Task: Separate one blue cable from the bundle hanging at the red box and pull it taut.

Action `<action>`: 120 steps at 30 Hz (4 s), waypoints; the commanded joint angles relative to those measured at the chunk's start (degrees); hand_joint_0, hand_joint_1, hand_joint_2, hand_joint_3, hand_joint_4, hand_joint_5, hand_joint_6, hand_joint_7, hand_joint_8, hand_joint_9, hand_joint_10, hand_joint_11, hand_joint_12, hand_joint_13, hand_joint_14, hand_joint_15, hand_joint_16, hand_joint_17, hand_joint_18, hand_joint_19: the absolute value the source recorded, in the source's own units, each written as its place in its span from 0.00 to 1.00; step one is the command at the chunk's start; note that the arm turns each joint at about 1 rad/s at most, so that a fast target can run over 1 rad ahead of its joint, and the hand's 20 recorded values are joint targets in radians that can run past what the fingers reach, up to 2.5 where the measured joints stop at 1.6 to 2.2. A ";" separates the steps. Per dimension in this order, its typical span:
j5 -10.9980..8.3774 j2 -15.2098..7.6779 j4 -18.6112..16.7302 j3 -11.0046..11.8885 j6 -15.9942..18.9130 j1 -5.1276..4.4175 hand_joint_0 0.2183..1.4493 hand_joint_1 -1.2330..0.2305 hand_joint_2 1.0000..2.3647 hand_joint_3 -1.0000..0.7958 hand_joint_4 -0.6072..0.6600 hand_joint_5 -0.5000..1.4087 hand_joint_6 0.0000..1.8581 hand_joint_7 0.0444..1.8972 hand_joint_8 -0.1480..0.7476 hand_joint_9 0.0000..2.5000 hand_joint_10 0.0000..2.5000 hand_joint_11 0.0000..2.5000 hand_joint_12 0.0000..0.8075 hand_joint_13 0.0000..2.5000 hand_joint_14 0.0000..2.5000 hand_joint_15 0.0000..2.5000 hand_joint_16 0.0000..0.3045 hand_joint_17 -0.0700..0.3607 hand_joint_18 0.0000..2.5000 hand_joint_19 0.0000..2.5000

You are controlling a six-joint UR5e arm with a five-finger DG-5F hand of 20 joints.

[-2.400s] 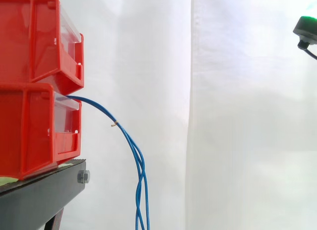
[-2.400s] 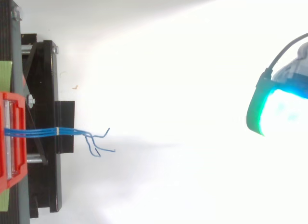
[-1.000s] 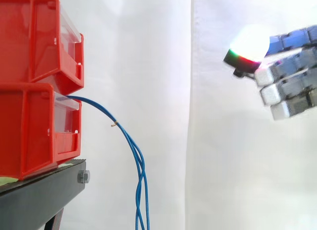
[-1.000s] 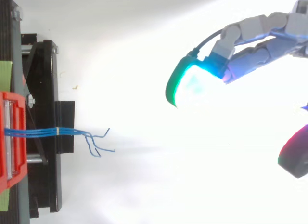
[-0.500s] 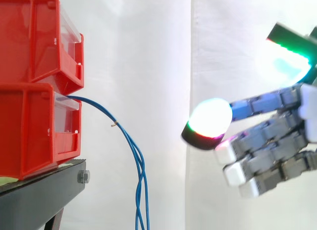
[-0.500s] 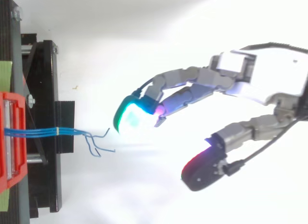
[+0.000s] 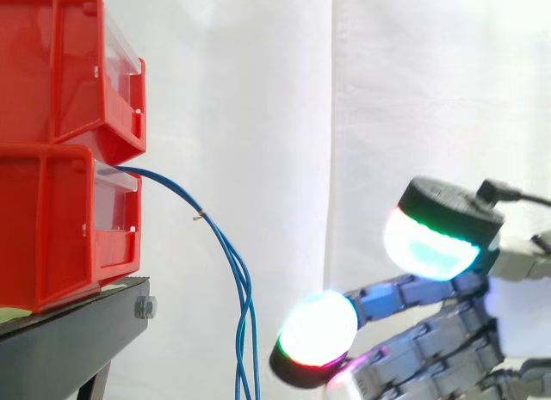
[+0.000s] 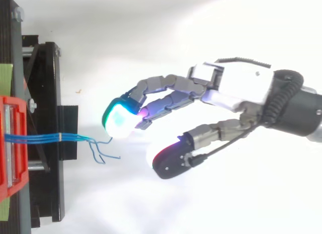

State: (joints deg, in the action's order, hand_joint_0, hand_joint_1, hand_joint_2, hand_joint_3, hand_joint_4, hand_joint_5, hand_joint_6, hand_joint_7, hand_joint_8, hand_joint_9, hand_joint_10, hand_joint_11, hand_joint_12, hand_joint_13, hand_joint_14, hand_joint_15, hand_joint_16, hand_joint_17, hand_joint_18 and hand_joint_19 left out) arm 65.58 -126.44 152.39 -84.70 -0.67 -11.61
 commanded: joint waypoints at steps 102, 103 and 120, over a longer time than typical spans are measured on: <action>10.62 -8.82 2.21 17.02 4.54 3.43 0.41 0.35 0.01 0.41 0.59 0.18 0.31 0.60 0.48 0.35 0.01 0.23 0.39 0.37 0.01 0.21 0.08 0.30 0.28 0.17; 10.62 -8.82 2.21 17.02 4.54 3.43 0.40 0.34 0.01 0.39 0.59 0.18 0.31 0.59 0.48 0.35 0.01 0.23 0.39 0.37 0.01 0.21 0.08 0.30 0.29 0.17; 11.59 -6.19 8.01 16.94 2.61 3.52 0.34 0.42 0.01 0.34 0.59 0.17 0.40 0.51 0.50 0.37 0.01 0.26 0.40 0.39 0.01 0.23 0.09 0.31 0.29 0.18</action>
State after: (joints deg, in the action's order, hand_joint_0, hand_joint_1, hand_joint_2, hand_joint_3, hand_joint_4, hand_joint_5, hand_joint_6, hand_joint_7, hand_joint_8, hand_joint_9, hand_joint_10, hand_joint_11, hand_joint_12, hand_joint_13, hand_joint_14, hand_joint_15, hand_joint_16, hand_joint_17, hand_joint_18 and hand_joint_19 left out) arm 77.21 -132.97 159.28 -67.73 2.00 -8.18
